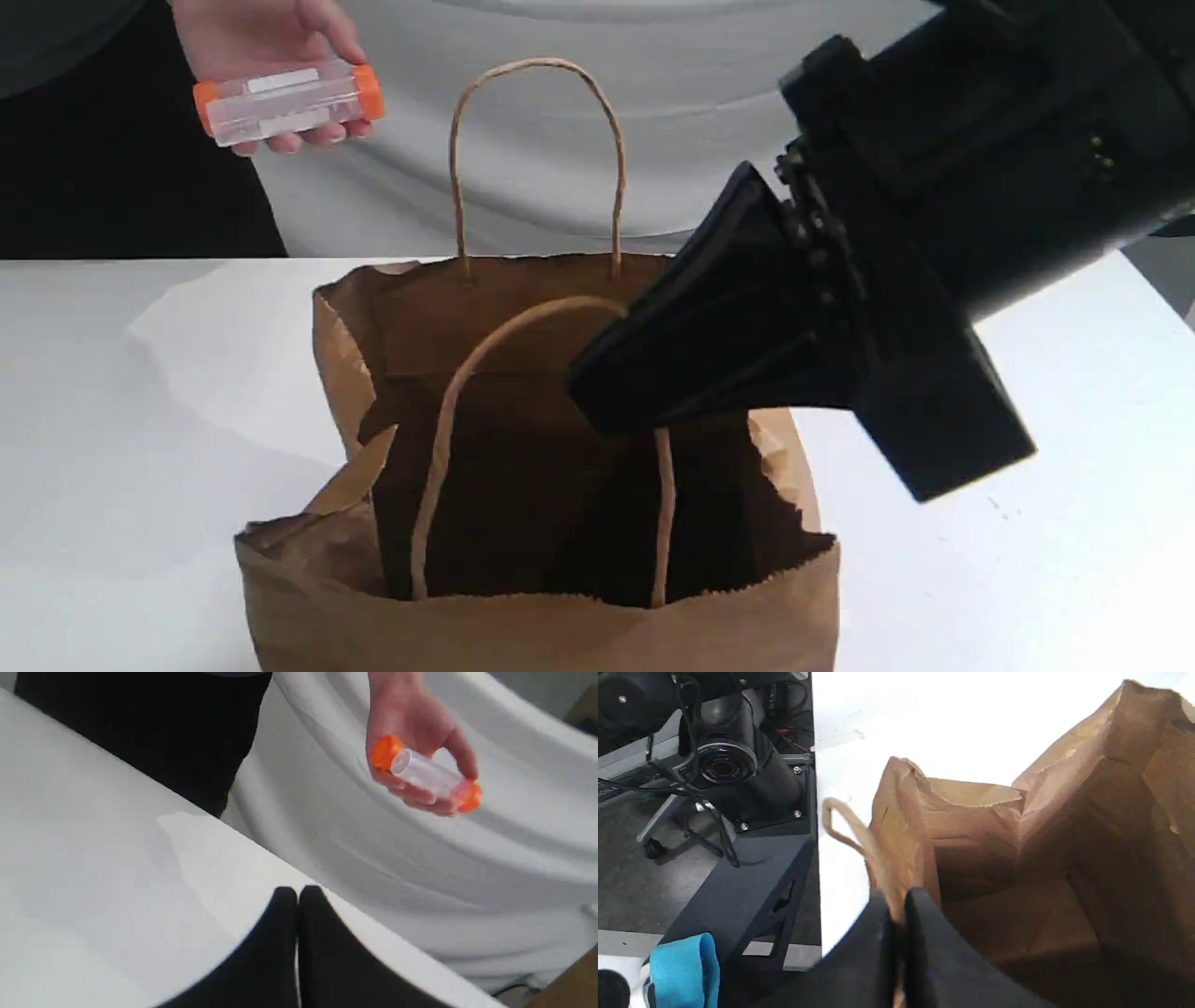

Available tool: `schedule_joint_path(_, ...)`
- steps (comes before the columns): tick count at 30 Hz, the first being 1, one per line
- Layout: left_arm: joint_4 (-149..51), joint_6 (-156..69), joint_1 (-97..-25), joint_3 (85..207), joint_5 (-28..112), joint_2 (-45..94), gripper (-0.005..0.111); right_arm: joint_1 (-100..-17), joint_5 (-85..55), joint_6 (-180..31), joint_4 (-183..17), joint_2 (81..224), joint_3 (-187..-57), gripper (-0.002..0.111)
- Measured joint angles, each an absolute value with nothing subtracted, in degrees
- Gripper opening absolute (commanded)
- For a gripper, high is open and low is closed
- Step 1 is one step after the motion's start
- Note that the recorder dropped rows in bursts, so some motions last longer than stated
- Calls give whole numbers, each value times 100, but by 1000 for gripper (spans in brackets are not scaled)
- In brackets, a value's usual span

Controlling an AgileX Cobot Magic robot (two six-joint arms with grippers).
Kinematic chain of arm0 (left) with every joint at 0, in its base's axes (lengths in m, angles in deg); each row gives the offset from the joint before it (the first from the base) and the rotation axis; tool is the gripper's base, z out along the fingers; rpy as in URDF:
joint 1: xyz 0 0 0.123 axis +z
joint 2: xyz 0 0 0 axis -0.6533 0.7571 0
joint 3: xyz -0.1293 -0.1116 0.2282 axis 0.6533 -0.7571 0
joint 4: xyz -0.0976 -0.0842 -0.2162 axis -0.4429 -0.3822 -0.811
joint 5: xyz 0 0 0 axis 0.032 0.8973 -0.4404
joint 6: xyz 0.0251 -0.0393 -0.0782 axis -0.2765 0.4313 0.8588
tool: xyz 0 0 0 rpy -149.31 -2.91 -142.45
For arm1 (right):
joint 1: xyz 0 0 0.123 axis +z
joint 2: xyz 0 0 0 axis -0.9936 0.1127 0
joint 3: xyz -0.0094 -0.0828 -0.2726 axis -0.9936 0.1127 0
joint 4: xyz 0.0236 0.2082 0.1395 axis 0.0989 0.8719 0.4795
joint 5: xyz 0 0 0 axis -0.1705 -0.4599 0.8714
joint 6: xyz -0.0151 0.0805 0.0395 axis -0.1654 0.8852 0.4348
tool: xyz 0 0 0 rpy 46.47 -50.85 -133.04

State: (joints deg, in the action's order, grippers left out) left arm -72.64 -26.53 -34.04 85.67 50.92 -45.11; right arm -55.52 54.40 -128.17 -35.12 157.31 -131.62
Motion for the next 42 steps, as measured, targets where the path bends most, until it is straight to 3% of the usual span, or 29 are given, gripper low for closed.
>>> schedule_joint_path(6, -8170, -2758, -3404, 9100, 5539, -4520, 0, -5552, 5440, -12721, -3557, 15731, -13162, 0)
schedule_joint_path(12, -8231, -3643, -3404, 10964, 6444, -4160, 0, -5552, 5428, -12654, -3560, 15731, -13162, 0)
schedule_joint_path(28, -8759, -6106, -3404, 16927, 10920, 1400, 0, -5552, 5404, -12641, -3688, 15731, -13199, 0)
schedule_joint_path(31, -9083, -6106, -3458, 17556, 11108, 2327, 1, -5552, 5404, -12641, -3688, 15731, -13199, 0)
schedule_joint_path(35, -9053, -6218, -3926, 17788, 11137, 3262, 6, -5552, 5404, -12641, -3688, 15731, -13199, 0)
schedule_joint_path(42, -7914, -6726, -5332, 17799, 11214, 4201, 28, -5552, 5404, -12630, -3710, 15731, -13199, 0)
